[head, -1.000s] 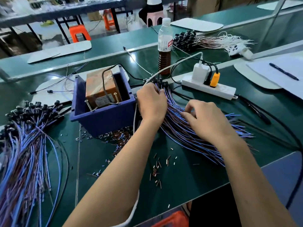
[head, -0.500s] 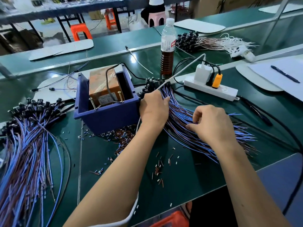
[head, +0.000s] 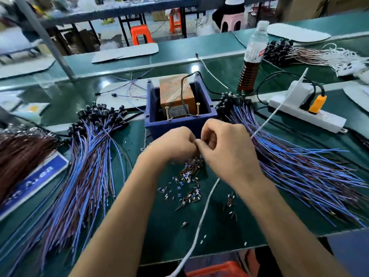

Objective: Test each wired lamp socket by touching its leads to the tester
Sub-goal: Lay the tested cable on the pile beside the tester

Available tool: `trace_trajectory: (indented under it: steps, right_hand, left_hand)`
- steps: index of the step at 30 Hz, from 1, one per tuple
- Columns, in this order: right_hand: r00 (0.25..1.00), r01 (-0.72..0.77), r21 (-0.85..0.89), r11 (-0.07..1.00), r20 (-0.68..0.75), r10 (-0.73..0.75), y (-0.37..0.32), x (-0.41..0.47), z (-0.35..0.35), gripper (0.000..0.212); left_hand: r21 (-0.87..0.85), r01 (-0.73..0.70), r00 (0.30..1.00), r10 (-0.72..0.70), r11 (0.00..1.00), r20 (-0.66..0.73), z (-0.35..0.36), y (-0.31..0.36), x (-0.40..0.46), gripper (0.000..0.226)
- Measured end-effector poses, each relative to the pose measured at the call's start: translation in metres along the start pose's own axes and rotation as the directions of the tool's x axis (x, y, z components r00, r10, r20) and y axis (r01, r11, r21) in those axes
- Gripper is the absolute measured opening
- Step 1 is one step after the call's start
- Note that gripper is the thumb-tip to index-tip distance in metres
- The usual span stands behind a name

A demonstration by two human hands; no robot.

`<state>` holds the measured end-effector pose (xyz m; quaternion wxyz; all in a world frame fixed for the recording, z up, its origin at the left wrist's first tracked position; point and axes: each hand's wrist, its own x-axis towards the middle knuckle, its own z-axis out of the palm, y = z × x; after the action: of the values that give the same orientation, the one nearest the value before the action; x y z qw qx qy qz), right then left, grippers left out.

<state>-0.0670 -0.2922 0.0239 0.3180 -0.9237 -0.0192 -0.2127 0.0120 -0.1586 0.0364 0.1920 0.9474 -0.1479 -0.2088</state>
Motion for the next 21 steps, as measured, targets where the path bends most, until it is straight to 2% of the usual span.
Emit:
trace_trajectory:
  steps: [3, 5, 7, 9, 10, 11, 14, 16, 17, 18, 21]
  right_hand:
    - [0.988, 0.091, 0.025, 0.996, 0.127, -0.094, -0.029, 0.005, 0.030, 0.019]
    - [0.954, 0.156, 0.016, 0.988, 0.255, -0.155, -0.050, 0.010, 0.053, 0.013]
    - [0.901, 0.242, -0.039, 0.970, 0.381, -0.209, -0.071, 0.015, 0.080, 0.005]
    - [0.867, 0.276, -0.056, 0.959, 0.446, -0.223, -0.094, 0.019, 0.108, 0.006]
    - [0.864, 0.256, -0.048, 0.965, 0.459, -0.207, -0.104, 0.022, 0.120, 0.007]
    - [0.869, 0.217, -0.029, 0.976, 0.461, -0.180, -0.112, 0.024, 0.131, 0.013]
    - [0.857, 0.069, -0.027, 0.997, 0.514, -0.045, -0.122, 0.029, 0.158, 0.025]
    - [0.849, 0.043, -0.079, 0.996, 0.528, 0.006, -0.121, 0.027, 0.170, 0.018]
    - [0.856, 0.062, -0.110, 0.992, 0.517, 0.004, -0.120, 0.026, 0.175, 0.011]
    - [0.860, 0.069, -0.142, 0.987, 0.510, 0.014, -0.119, 0.026, 0.177, 0.013]
    - [0.863, -0.006, -0.081, 0.997, 0.504, 0.047, -0.118, 0.027, 0.178, 0.013]
  left_hand:
    - [0.032, 0.146, 0.985, -0.143, 0.989, -0.096, -0.018, -0.048, -0.023, 0.020]
    - [-0.021, 0.271, 0.922, -0.266, 0.962, -0.282, -0.025, -0.081, -0.033, 0.026]
    - [-0.091, 0.392, 0.762, -0.379, 0.915, -0.525, -0.026, -0.108, -0.038, 0.023]
    - [-0.161, 0.470, 0.587, -0.443, 0.868, -0.677, -0.027, -0.128, -0.037, 0.026]
    - [-0.192, 0.487, 0.537, -0.466, 0.852, -0.703, -0.028, -0.135, -0.036, 0.029]
    - [-0.209, 0.492, 0.516, -0.477, 0.845, -0.712, -0.029, -0.141, -0.033, 0.032]
    - [-0.210, 0.453, 0.558, -0.459, 0.867, -0.691, -0.036, -0.156, -0.023, 0.033]
    - [-0.226, 0.427, 0.594, -0.460, 0.875, -0.659, -0.039, -0.161, -0.017, 0.022]
    - [-0.247, 0.433, 0.599, -0.481, 0.867, -0.640, -0.040, -0.163, -0.014, 0.025]
    - [-0.277, 0.432, 0.601, -0.502, 0.859, -0.621, -0.040, -0.166, -0.012, 0.028]
    - [-0.380, 0.400, 0.593, -0.552, 0.834, -0.586, -0.037, -0.168, -0.011, 0.033]
